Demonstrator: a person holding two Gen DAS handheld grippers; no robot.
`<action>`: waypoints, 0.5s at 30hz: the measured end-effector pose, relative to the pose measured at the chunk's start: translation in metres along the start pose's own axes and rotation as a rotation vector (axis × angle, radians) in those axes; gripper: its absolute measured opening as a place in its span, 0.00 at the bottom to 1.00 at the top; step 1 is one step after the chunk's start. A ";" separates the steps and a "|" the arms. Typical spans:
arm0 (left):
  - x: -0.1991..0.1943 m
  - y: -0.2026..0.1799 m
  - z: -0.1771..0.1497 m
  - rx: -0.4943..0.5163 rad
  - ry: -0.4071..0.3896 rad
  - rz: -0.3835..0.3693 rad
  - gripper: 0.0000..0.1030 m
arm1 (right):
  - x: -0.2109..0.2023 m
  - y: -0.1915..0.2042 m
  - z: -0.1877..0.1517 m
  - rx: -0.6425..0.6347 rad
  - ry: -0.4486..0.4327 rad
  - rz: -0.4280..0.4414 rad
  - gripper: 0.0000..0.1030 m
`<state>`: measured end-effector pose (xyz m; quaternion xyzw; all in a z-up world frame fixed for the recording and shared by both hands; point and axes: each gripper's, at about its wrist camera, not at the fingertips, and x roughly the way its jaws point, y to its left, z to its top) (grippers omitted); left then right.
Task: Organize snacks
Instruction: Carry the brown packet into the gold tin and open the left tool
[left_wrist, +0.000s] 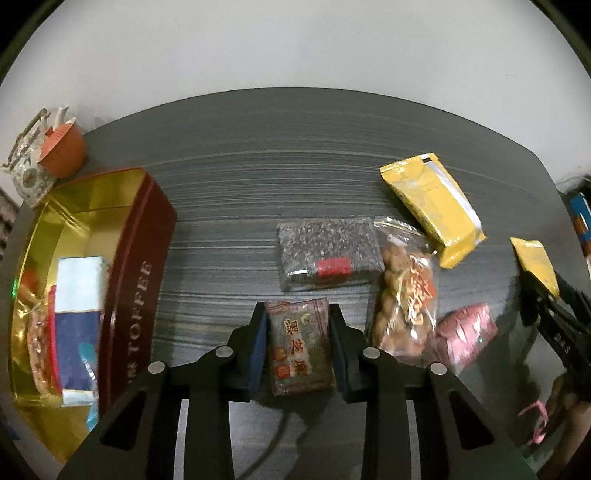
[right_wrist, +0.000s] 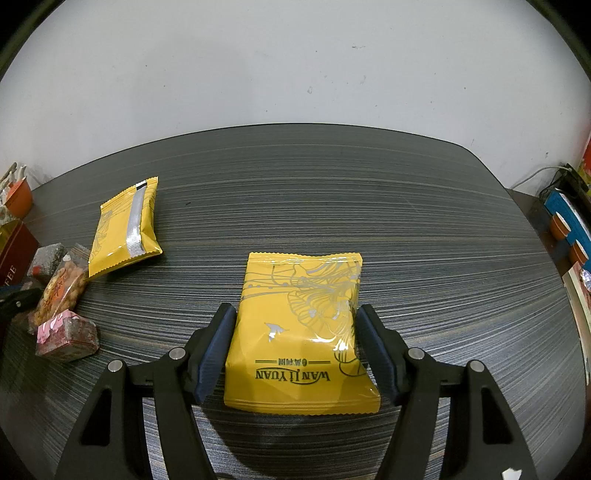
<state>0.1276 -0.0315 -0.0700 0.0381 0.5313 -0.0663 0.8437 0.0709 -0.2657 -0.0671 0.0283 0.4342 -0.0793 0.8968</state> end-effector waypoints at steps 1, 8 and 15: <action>-0.004 0.000 -0.003 0.001 -0.005 -0.001 0.31 | 0.000 0.001 0.000 -0.005 0.000 0.003 0.63; -0.039 0.000 -0.013 0.011 -0.046 -0.030 0.31 | -0.003 0.009 -0.004 -0.041 0.000 0.032 0.62; -0.091 0.021 -0.016 0.017 -0.085 -0.084 0.31 | -0.004 0.016 -0.006 -0.058 0.000 0.044 0.62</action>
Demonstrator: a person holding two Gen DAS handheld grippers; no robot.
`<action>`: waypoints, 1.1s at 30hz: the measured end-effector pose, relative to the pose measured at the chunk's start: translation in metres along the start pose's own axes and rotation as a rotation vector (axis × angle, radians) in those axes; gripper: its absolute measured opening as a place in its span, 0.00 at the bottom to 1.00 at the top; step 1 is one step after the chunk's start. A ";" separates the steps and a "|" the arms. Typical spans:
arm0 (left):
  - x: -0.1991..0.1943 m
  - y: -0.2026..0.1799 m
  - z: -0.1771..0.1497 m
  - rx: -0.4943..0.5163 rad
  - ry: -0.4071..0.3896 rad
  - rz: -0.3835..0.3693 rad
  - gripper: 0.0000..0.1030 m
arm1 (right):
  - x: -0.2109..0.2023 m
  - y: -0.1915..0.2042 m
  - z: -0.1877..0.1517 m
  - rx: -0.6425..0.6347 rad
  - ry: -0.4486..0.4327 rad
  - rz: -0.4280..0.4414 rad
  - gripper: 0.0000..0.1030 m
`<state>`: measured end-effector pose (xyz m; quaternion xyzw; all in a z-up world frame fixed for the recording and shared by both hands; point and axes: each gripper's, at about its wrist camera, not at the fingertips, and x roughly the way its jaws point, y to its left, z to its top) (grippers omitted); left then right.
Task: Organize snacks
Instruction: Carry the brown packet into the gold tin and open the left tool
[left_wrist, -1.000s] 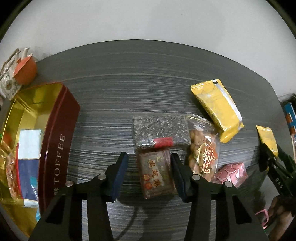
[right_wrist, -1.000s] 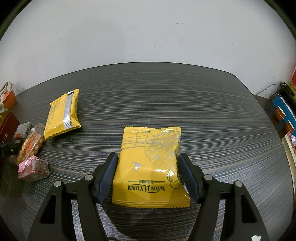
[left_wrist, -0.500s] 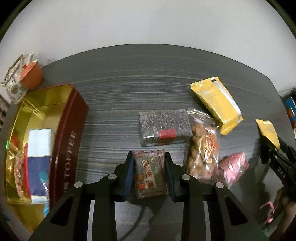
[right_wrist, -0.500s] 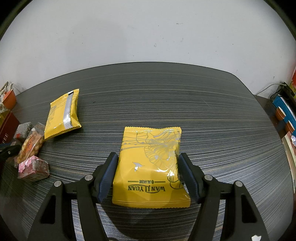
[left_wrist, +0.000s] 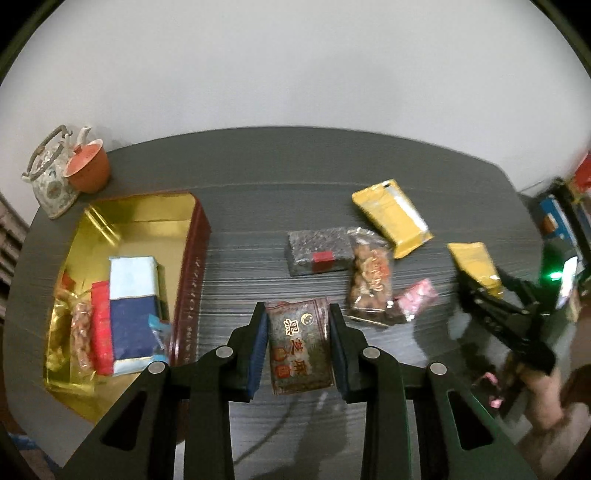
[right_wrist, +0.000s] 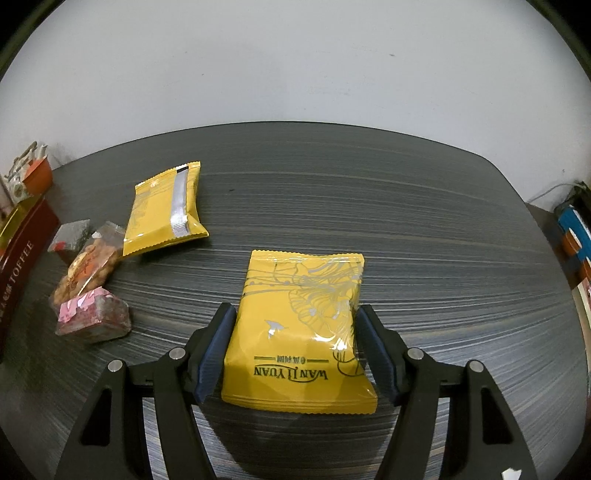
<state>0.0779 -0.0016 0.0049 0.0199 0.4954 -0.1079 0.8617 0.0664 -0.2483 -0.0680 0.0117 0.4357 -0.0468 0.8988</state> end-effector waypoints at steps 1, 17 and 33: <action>-0.007 0.006 0.005 -0.002 -0.006 -0.003 0.31 | 0.000 0.000 0.000 0.000 0.000 0.000 0.62; -0.079 0.107 0.031 -0.057 -0.097 0.184 0.31 | 0.000 0.002 0.000 0.000 0.000 0.000 0.63; -0.012 0.192 0.042 -0.153 0.027 0.237 0.31 | 0.000 0.002 0.000 0.000 0.000 0.000 0.63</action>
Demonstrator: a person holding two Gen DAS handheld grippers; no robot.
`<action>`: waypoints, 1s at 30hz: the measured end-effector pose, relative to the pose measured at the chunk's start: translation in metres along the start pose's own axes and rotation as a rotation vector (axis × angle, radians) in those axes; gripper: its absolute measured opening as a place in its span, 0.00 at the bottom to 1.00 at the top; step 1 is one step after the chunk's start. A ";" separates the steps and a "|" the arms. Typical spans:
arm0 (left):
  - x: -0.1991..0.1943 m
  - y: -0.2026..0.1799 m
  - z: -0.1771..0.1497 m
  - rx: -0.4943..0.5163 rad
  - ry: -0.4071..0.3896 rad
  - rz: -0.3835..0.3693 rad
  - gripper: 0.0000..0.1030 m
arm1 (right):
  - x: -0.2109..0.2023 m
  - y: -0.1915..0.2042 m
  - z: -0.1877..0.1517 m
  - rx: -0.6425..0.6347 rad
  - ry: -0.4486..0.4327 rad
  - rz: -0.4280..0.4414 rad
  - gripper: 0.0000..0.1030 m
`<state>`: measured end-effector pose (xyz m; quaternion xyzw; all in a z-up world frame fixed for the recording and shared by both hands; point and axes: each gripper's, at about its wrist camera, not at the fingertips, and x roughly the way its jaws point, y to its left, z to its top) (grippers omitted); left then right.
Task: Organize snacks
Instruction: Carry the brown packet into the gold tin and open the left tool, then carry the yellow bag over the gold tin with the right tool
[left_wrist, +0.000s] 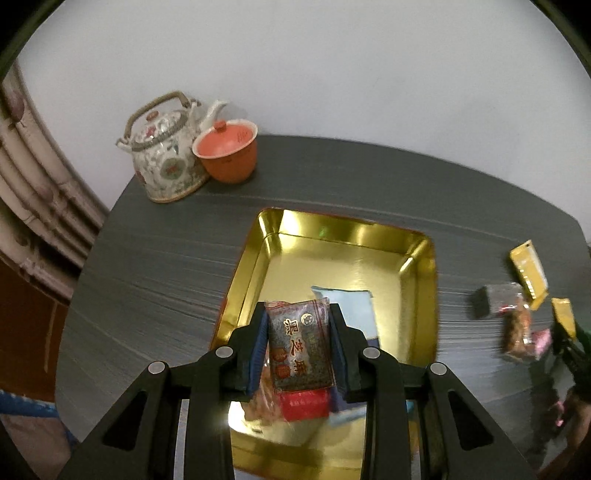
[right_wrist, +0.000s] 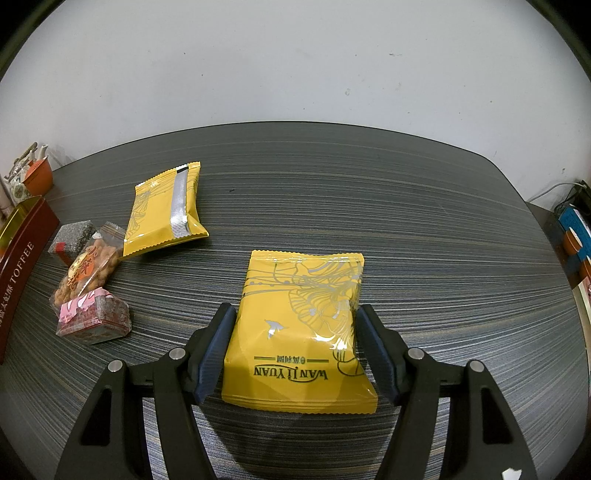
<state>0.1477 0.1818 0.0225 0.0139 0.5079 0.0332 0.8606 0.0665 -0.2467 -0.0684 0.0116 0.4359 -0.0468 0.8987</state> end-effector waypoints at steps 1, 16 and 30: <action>0.007 0.001 0.002 0.002 0.007 0.010 0.31 | 0.000 0.000 0.000 0.000 0.000 0.000 0.63; 0.054 0.012 -0.001 -0.043 0.084 0.031 0.48 | 0.000 0.000 0.000 0.000 0.000 0.000 0.62; -0.013 0.016 -0.025 -0.018 -0.052 0.010 0.70 | 0.000 -0.002 0.001 -0.001 0.001 -0.001 0.62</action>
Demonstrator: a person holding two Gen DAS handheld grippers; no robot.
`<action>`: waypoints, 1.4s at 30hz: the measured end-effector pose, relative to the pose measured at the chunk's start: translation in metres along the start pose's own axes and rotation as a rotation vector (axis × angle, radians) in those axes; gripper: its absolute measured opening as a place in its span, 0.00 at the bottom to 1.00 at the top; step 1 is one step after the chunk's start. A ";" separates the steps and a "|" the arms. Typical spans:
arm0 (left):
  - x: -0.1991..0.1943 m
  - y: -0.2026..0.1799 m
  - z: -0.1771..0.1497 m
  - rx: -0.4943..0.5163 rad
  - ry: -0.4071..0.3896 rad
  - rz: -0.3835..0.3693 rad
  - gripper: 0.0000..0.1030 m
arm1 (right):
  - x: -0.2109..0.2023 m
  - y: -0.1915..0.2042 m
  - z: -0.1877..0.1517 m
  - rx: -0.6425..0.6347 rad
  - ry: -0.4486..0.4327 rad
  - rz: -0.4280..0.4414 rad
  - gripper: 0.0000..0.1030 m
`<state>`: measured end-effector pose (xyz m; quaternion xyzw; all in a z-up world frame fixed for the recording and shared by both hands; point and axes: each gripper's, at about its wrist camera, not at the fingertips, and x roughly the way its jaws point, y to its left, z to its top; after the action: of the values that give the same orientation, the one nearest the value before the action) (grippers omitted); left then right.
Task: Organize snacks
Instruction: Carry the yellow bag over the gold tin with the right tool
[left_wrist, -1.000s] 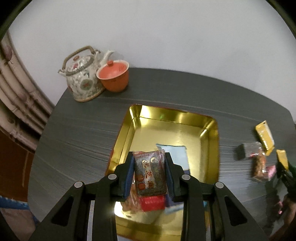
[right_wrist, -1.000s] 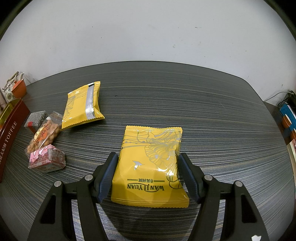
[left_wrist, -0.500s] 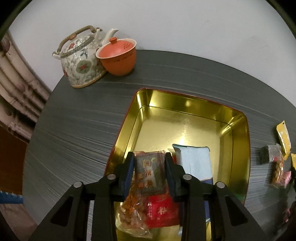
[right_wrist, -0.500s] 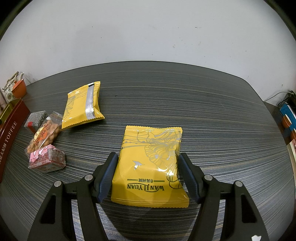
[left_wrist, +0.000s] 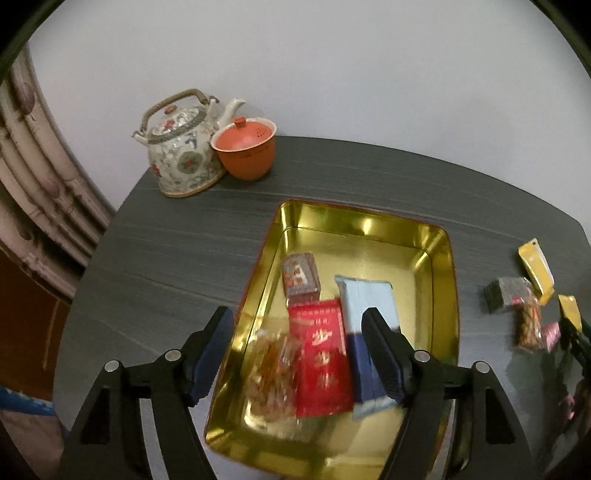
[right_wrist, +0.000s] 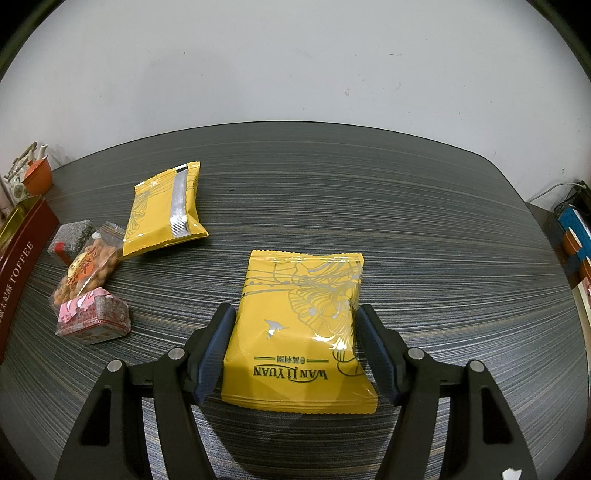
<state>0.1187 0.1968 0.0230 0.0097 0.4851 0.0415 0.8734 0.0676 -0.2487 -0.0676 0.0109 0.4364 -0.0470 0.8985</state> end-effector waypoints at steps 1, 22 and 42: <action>-0.005 0.000 -0.004 -0.003 -0.005 0.007 0.70 | 0.000 0.001 0.000 0.000 0.000 0.000 0.62; -0.051 0.000 -0.057 0.020 -0.112 0.083 0.72 | 0.003 -0.001 0.001 -0.001 0.001 -0.003 0.63; -0.045 0.042 -0.078 -0.032 -0.115 0.135 0.79 | 0.001 0.008 0.002 0.039 0.039 -0.043 0.54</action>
<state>0.0261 0.2336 0.0218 0.0308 0.4316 0.1077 0.8951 0.0709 -0.2414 -0.0676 0.0199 0.4529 -0.0748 0.8882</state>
